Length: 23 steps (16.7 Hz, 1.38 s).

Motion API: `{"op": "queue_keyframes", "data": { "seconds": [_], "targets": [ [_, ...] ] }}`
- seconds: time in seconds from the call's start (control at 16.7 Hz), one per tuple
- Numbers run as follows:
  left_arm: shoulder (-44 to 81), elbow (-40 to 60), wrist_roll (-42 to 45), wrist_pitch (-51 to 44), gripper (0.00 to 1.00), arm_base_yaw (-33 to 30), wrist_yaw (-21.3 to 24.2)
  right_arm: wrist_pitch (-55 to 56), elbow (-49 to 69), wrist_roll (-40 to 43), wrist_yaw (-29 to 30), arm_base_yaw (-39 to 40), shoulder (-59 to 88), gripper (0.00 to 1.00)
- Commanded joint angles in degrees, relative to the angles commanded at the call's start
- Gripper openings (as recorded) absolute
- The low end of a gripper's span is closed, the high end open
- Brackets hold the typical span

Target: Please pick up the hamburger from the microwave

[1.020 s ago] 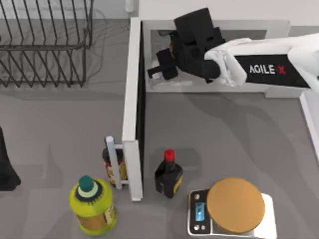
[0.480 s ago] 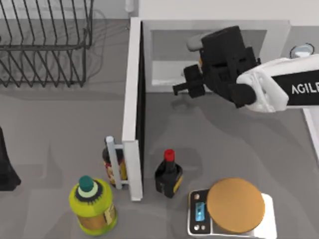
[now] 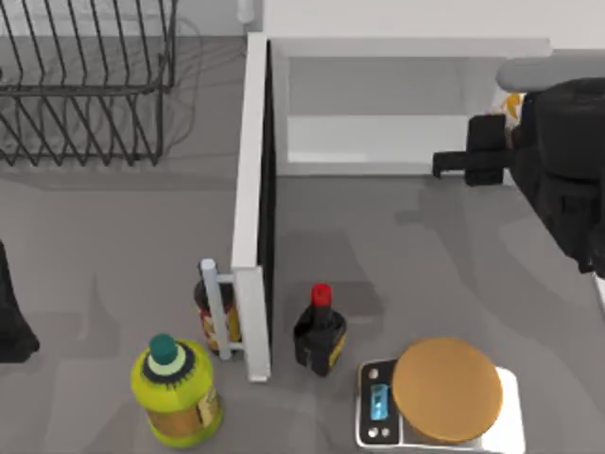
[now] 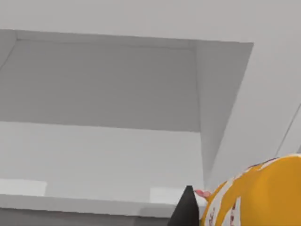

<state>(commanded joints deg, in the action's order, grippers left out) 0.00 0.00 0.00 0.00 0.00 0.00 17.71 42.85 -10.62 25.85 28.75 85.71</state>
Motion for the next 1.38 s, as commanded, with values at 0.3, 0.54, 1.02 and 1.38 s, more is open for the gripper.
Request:
{"op": "queue_keyframes", "data": {
  "seconds": [0.3, 0.54, 1.02, 1.38],
  "targets": [
    [0.0, 0.0, 0.0, 0.0, 1.0, 0.0, 0.0, 2.1, -5.1, -1.1, 1.9, -0.1, -5.1, 0.0],
    [0.0, 0.0, 0.0, 0.0, 1.0, 0.0, 0.0, 2.1, -5.1, -1.1, 1.8, 0.2, -4.6, 0.0],
    [0.0, 0.0, 0.0, 0.0, 1.0, 0.0, 0.0, 23.8, -9.9, -1.4, 2.5, 0.5, 12.4, 0.0],
    [0.0, 0.0, 0.0, 0.0, 1.0, 0.0, 0.0, 44.4, -15.3, -1.3, 2.5, 0.1, 26.5, 0.0]
  ]
}}
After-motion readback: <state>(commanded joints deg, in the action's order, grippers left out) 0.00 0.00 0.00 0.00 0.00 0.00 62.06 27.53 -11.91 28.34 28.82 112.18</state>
